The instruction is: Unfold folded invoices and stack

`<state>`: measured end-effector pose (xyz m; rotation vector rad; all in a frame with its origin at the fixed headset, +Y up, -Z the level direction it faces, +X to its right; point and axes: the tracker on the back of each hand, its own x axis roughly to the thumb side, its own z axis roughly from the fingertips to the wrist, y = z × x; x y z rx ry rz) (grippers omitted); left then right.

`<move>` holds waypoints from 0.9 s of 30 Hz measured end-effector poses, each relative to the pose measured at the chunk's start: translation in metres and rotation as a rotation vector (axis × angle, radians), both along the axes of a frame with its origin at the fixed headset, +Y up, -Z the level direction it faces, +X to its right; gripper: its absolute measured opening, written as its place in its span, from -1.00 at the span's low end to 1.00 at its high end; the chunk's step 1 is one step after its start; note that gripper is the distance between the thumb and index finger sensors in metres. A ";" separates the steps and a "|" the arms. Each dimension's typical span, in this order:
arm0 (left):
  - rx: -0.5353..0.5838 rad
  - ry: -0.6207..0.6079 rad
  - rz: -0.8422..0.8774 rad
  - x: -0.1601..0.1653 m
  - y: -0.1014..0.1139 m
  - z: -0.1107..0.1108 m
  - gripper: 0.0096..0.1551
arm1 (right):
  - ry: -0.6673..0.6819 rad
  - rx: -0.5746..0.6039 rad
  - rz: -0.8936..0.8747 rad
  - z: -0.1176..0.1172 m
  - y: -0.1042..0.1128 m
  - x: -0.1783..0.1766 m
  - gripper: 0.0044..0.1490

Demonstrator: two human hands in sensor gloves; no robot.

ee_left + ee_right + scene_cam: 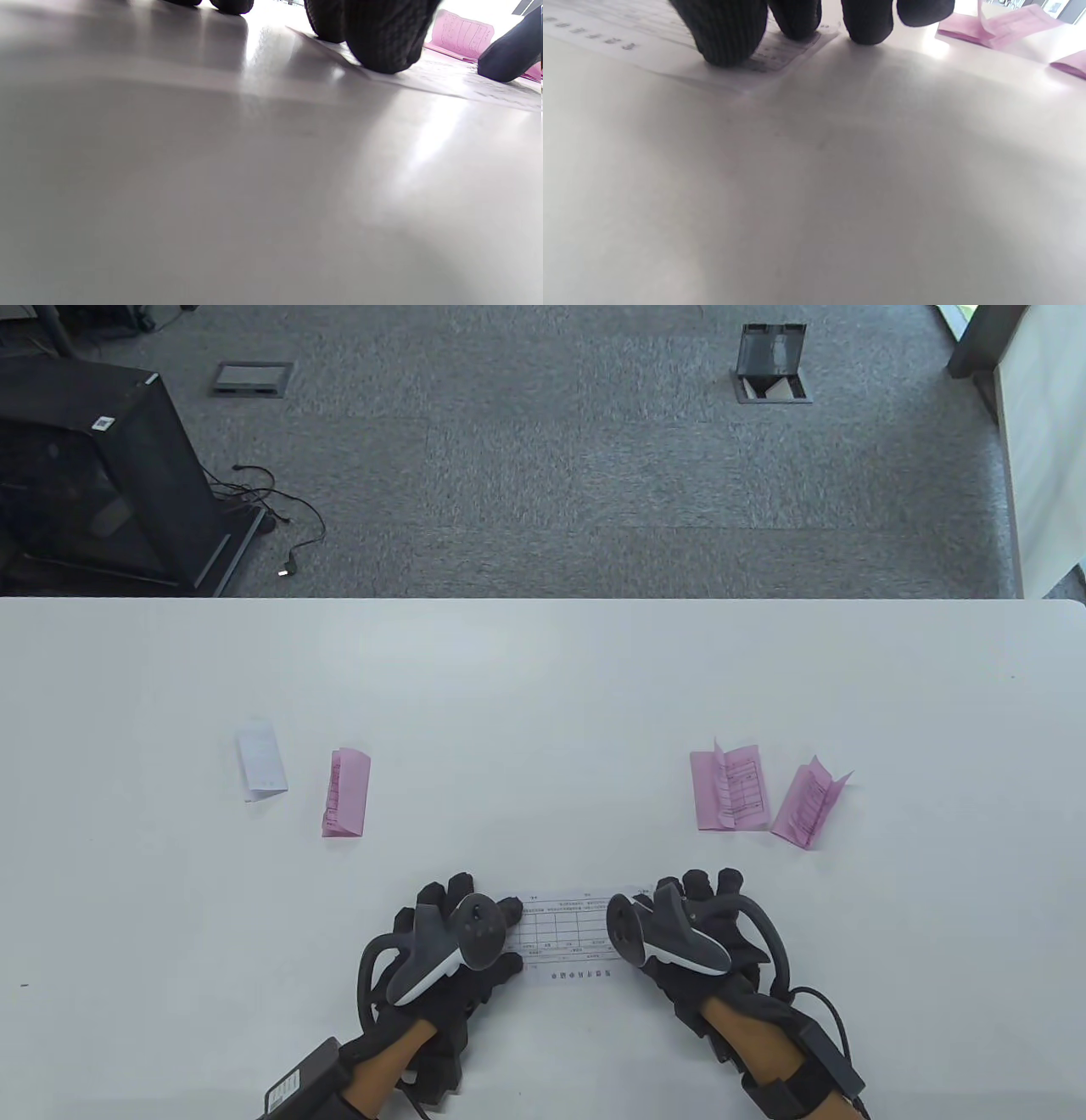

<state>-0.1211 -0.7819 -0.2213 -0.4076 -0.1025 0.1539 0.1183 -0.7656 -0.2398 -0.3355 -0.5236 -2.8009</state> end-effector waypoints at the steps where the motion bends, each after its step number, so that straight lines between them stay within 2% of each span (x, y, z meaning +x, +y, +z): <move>1: 0.000 0.000 0.000 0.000 0.000 0.000 -0.21 | 0.000 0.000 0.001 0.000 0.000 0.000 -0.17; 8: -0.009 -0.007 0.005 -0.001 -0.001 -0.001 -0.21 | 0.022 0.010 -0.032 0.000 0.003 0.003 -0.17; 10: -0.008 -0.007 0.005 -0.001 -0.001 -0.002 -0.21 | 0.025 0.059 -0.092 0.001 0.011 0.004 -0.16; 13: -0.006 -0.008 0.005 0.000 -0.001 -0.002 -0.21 | 0.056 0.224 -0.205 0.008 0.023 -0.002 -0.16; 15: -0.006 -0.009 0.006 0.000 -0.001 -0.002 -0.21 | 0.087 0.254 -0.248 0.012 0.024 -0.011 -0.16; 20: -0.009 -0.015 0.007 0.000 -0.001 -0.003 -0.21 | 0.164 0.242 -0.260 0.020 0.013 -0.038 -0.18; 27: -0.011 -0.033 0.002 0.000 -0.002 -0.003 -0.20 | 0.188 0.163 -0.301 0.018 -0.007 -0.080 -0.20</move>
